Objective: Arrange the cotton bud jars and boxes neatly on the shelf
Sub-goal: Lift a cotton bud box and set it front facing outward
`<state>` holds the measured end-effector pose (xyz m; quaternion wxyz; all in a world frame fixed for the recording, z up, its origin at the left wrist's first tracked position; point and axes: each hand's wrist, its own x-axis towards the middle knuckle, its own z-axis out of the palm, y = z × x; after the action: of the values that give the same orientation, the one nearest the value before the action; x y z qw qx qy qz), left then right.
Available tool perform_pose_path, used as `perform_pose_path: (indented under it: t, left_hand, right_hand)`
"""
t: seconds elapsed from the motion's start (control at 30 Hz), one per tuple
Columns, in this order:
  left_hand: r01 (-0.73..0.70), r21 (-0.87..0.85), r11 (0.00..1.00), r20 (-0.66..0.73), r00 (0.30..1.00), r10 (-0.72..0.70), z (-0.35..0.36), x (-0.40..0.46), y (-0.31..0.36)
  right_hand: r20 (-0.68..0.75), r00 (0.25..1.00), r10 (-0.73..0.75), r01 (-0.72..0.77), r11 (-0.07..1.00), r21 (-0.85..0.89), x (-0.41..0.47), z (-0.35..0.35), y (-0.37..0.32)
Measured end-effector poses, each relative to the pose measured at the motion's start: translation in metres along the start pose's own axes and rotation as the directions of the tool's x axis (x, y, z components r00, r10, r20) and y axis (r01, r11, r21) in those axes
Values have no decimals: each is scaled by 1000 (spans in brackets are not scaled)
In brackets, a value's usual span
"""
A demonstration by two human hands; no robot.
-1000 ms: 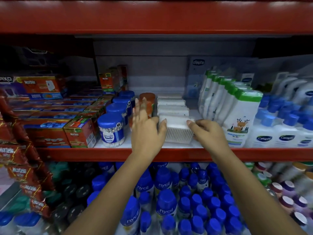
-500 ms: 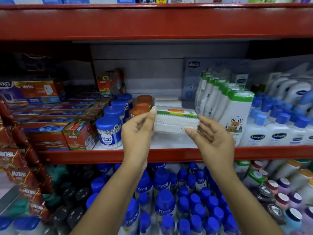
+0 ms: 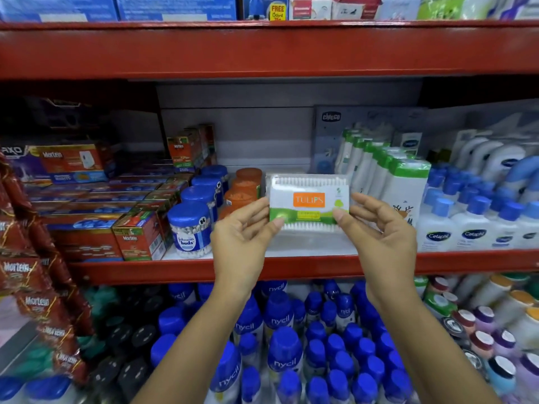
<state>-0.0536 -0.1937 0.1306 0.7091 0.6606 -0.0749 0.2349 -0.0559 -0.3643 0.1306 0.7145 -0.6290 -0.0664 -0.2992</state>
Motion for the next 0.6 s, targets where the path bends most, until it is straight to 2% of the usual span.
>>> perform_pose_path:
  t: [0.1,0.23,0.43,0.6]
  left_hand:
    - [-102,106,989,28,995,100,6,-5,-7]
    - [-163,227,960,55,987,154,11,-8,-20]
    - [-105,406,908,48,994,94,19,-10,-48]
    - [-80,483,872,88,995,43,27,-1,-60]
  right_hand:
    - [-3,1000,30,-30,998,-55,6,-6,7]
    - [-14,1000,15,-17,990,-140,9,-11,22]
    - [81,994,-72,93,947,-307,20,-13,49]
    - [148,984,-102,155,897,-413,31,-10,70]
